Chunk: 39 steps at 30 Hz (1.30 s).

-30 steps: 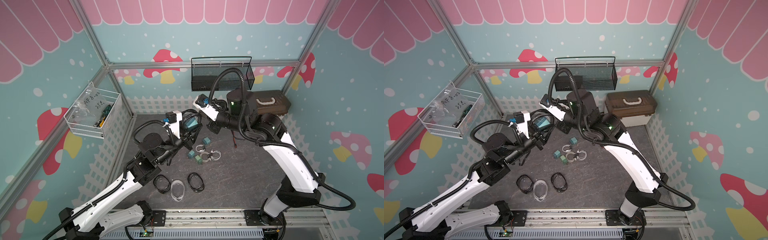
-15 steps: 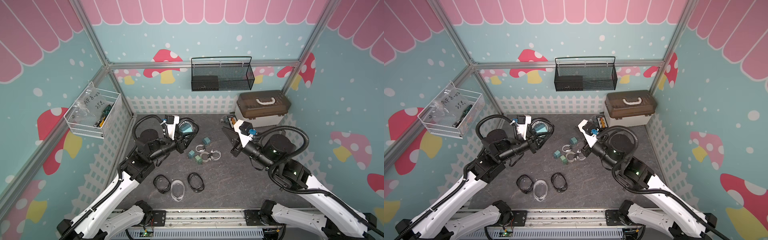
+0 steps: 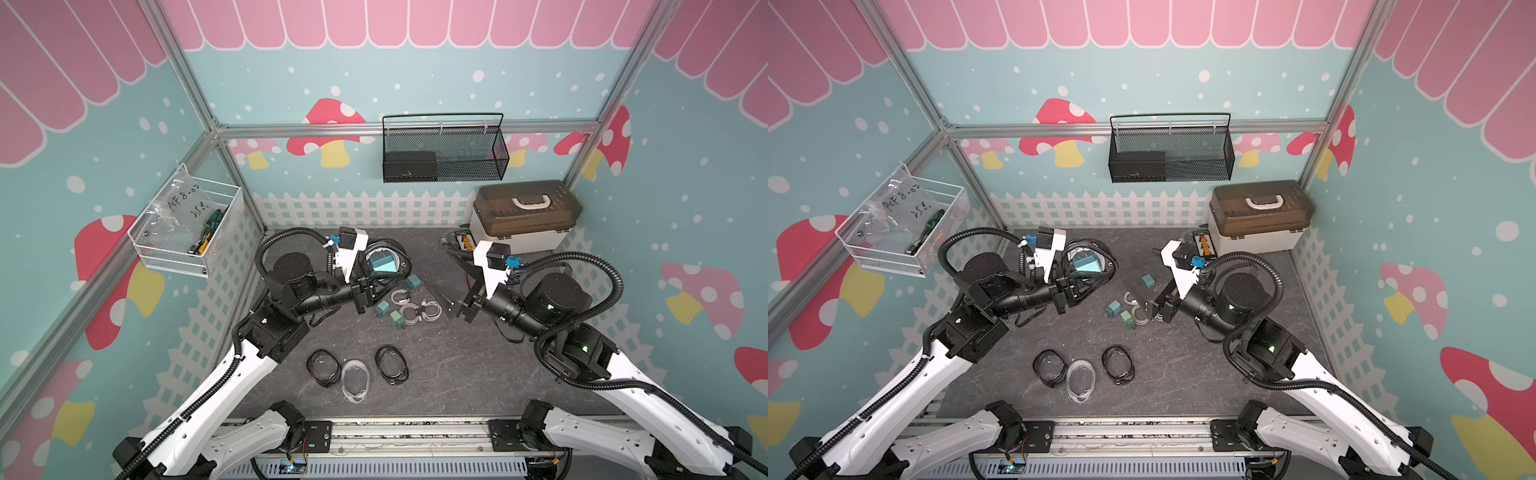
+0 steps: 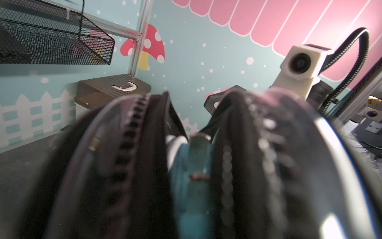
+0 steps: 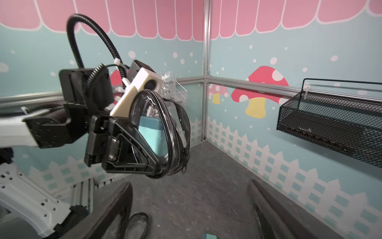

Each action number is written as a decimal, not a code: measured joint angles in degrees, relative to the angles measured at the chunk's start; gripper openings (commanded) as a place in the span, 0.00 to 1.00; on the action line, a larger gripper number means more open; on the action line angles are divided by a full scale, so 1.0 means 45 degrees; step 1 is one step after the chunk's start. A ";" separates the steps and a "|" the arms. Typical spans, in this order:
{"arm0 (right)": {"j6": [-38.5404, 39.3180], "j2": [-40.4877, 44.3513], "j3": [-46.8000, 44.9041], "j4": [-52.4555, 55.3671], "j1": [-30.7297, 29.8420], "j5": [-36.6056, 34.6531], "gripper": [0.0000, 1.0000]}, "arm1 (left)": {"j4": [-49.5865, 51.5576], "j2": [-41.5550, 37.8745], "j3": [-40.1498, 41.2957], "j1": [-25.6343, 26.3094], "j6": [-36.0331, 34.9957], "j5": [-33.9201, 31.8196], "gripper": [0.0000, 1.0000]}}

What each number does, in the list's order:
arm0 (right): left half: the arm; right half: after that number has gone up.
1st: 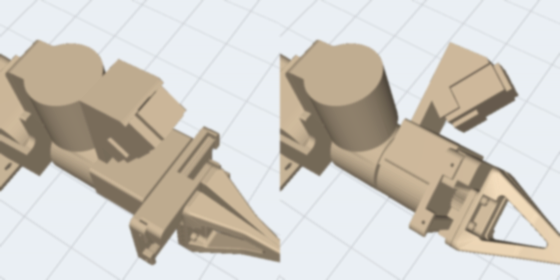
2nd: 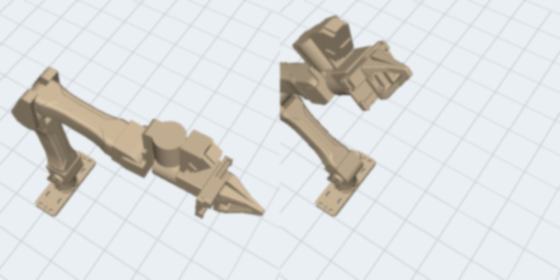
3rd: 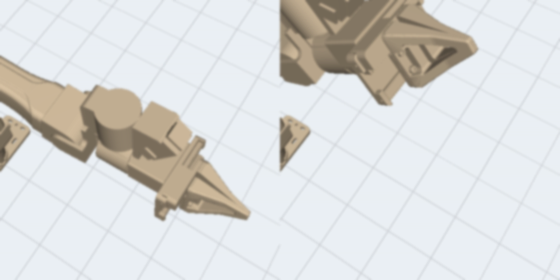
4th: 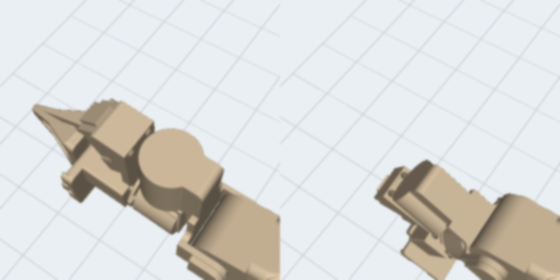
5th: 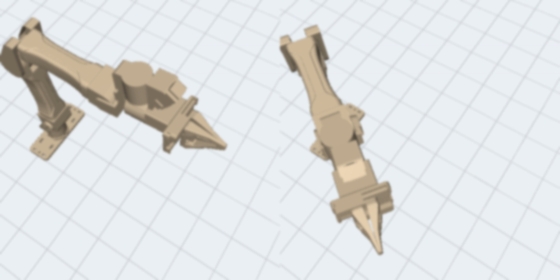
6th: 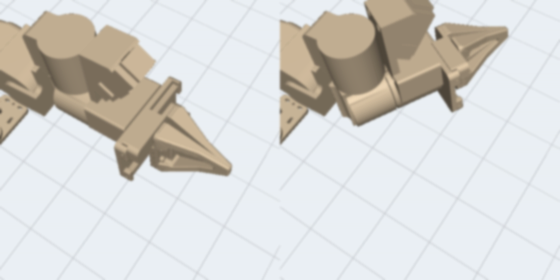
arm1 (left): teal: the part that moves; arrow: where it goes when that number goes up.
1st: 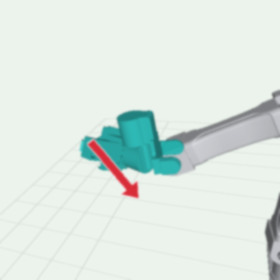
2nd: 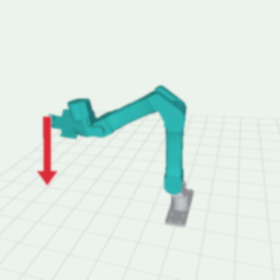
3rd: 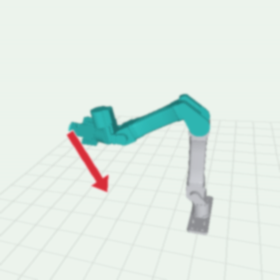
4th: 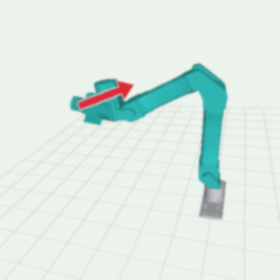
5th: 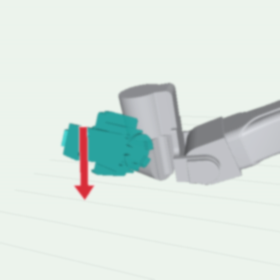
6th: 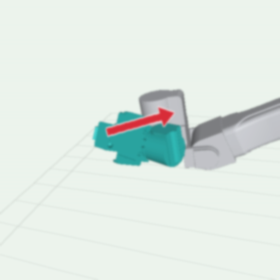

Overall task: Pack away charging kits
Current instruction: Zip the zipper on the storage bag.

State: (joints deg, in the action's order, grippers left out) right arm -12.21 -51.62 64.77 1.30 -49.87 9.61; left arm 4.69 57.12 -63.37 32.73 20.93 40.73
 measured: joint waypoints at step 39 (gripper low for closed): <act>-0.2691 -0.1268 -0.0262 -0.3609 -0.0024 0.2725 0.00 | 0.1676 0.0257 -0.1515 0.2123 -0.2827 -0.0515 0.52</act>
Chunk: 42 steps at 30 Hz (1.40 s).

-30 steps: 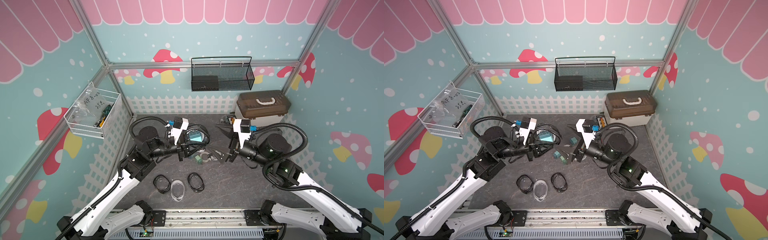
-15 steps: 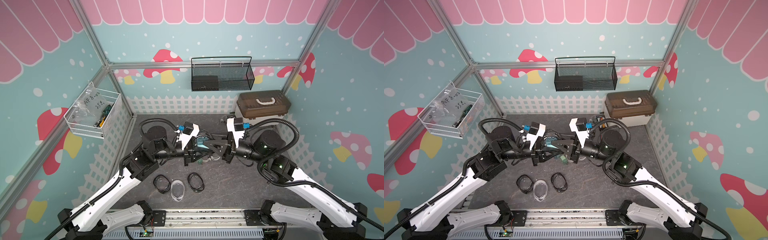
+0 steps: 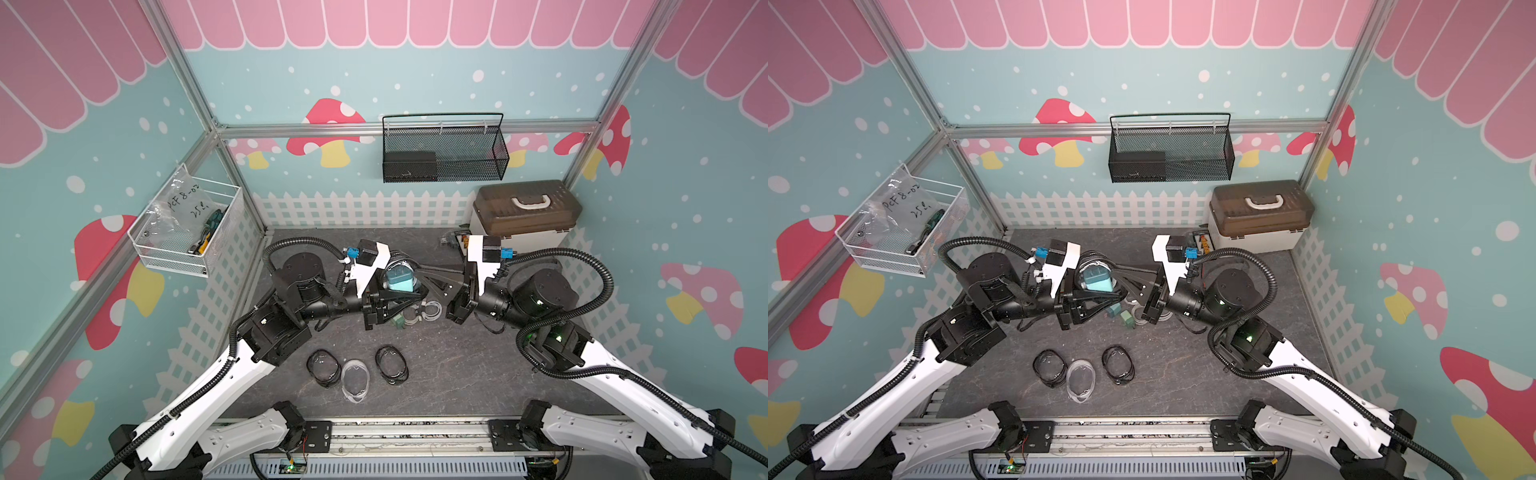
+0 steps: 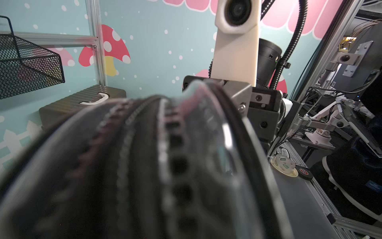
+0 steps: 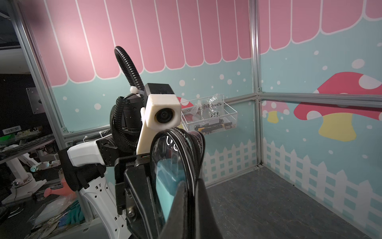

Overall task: Pack away charging kits
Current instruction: Zip the zipper on the storage bag.

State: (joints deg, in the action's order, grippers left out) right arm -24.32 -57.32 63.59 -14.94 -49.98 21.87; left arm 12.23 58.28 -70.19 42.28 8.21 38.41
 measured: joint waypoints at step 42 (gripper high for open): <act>0.2526 0.2924 -0.1496 0.0602 -0.0253 -0.3201 0.45 | -0.3633 -0.0563 0.0520 0.0136 0.4036 -0.3026 0.00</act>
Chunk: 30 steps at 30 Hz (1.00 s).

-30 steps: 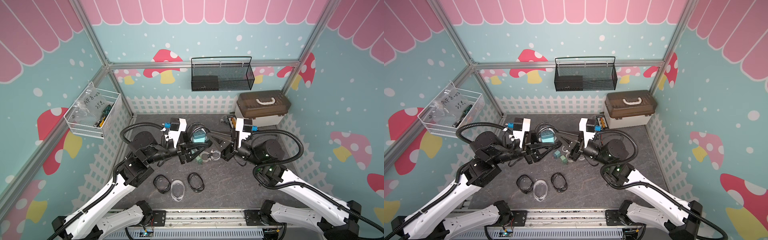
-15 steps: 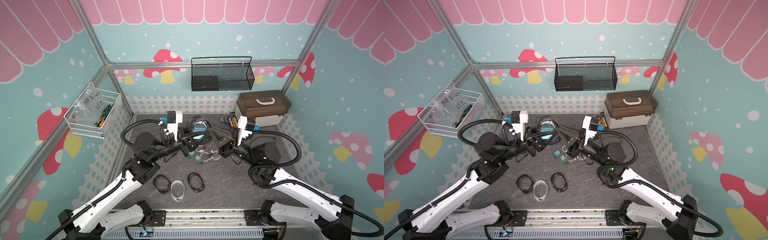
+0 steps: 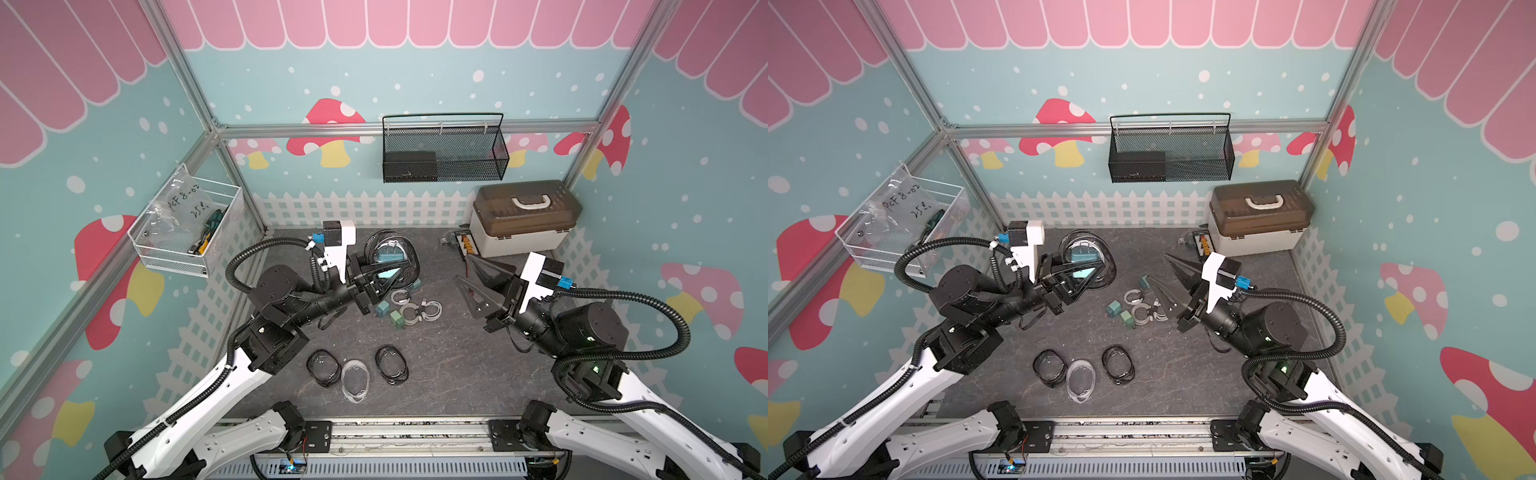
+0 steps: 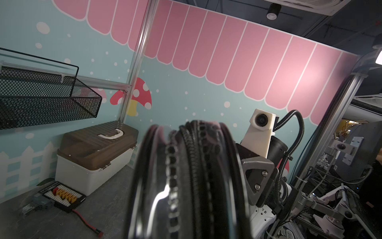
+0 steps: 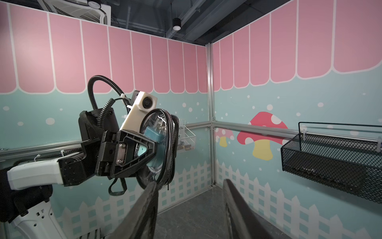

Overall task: Pack away charging kits
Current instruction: Zip the zipper on the storage bag.

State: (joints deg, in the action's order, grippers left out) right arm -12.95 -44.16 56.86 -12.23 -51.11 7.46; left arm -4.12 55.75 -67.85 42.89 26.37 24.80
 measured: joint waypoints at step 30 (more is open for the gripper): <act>0.1224 -0.3351 0.2181 0.2992 -0.0180 -0.0758 0.39 | 0.4872 0.2278 -0.3565 -0.0015 -0.0617 -0.0748 0.00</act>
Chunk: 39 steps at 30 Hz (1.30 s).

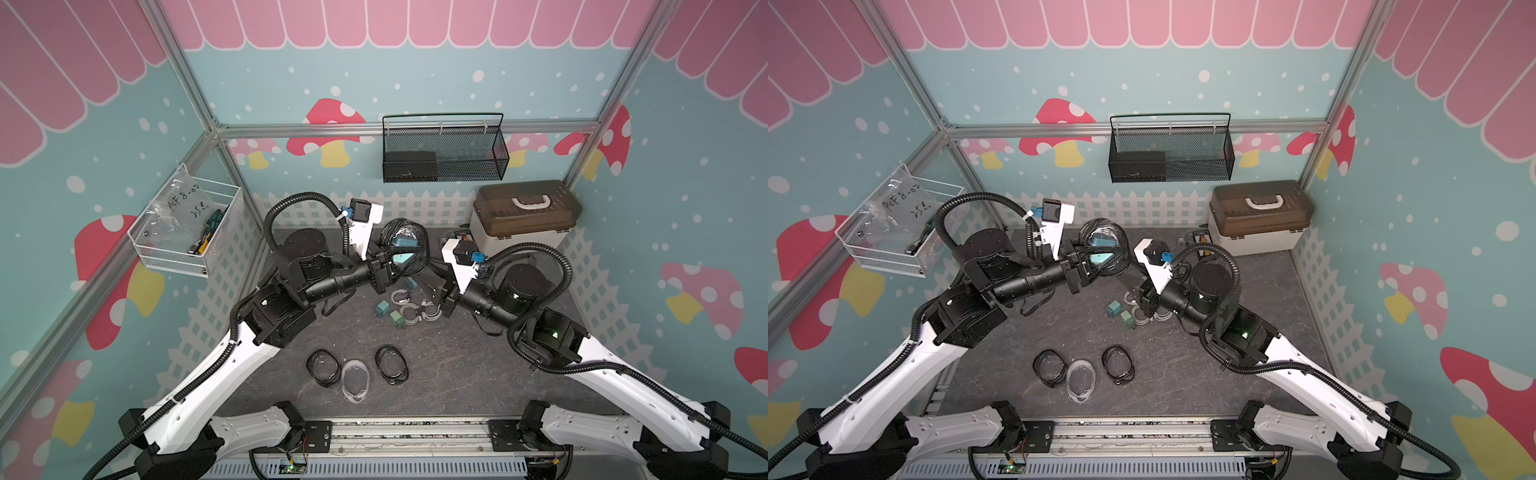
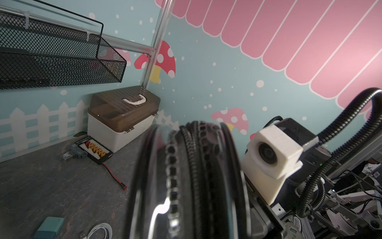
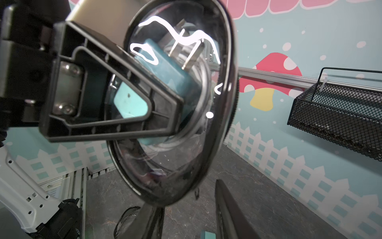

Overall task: Pack away charging kits
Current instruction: Zip the zipper on the storage bag.

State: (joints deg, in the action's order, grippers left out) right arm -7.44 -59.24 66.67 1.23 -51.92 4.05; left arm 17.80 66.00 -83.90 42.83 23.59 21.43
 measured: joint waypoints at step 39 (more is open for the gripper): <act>0.0748 -0.0364 0.0355 0.0301 0.0015 -0.0393 0.08 | 0.0486 0.0005 -0.0005 0.0000 -0.0301 -0.0151 0.00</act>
State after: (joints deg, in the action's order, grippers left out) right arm -4.08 -60.88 68.27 2.59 -51.86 2.28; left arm 19.99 66.02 -83.92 42.83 22.24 20.75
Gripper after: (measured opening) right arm 0.127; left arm 0.298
